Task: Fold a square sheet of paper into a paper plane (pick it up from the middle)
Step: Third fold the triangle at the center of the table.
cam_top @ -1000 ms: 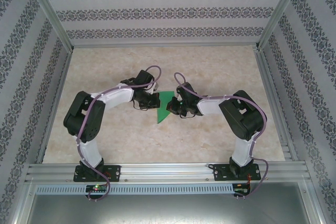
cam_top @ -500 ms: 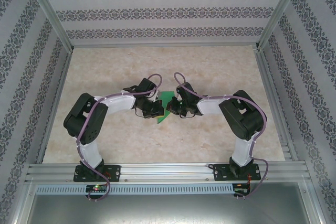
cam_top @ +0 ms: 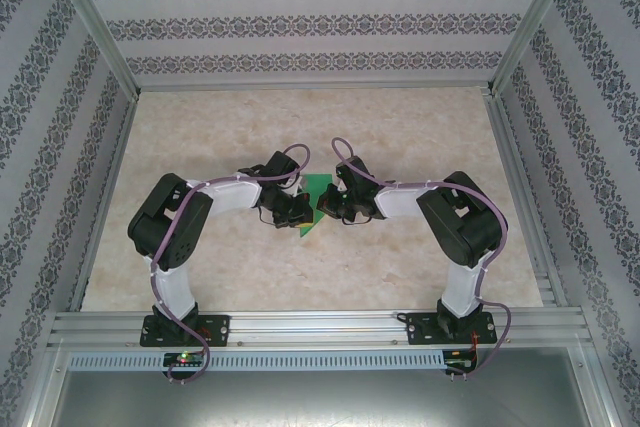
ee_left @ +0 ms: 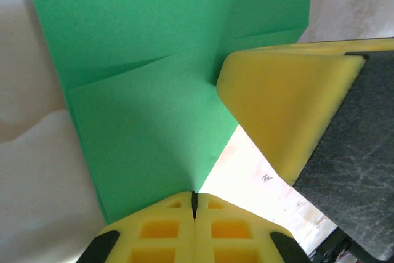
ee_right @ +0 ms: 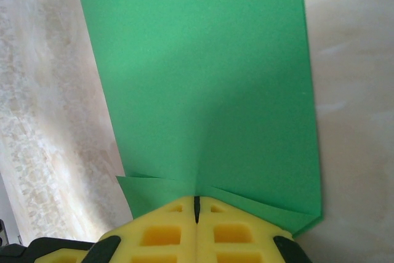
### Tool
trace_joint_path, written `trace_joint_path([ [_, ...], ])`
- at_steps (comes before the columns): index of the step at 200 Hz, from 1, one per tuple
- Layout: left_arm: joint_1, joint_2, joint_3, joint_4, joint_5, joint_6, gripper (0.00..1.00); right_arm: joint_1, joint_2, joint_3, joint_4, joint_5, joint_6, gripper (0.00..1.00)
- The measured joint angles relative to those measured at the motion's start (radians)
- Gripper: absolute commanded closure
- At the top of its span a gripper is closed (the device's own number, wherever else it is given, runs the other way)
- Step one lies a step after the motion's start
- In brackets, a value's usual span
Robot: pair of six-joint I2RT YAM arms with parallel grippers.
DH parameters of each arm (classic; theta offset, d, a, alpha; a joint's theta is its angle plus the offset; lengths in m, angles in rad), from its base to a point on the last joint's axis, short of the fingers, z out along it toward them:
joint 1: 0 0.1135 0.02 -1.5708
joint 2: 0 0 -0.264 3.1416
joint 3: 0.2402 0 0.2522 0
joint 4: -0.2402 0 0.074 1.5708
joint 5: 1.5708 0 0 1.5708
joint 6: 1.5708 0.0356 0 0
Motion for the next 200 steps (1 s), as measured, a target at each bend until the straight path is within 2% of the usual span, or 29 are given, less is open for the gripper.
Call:
trace_joint_path([
  [91, -0.017, -0.025, -0.069, 0.061, -0.024, -0.002, 0.95, 0.0, 0.003, 0.021, -0.044, 0.0, -0.002, 1.0],
  [168, -0.024, -0.164, -0.254, 0.162, -0.072, -0.024, 0.95, 0.002, 0.004, 0.025, -0.056, 0.0, -0.021, 1.0],
  [200, -0.033, -0.25, -0.334, 0.148, -0.101, -0.027, 0.95, 0.002, 0.004, 0.023, -0.051, 0.0, -0.021, 1.0],
])
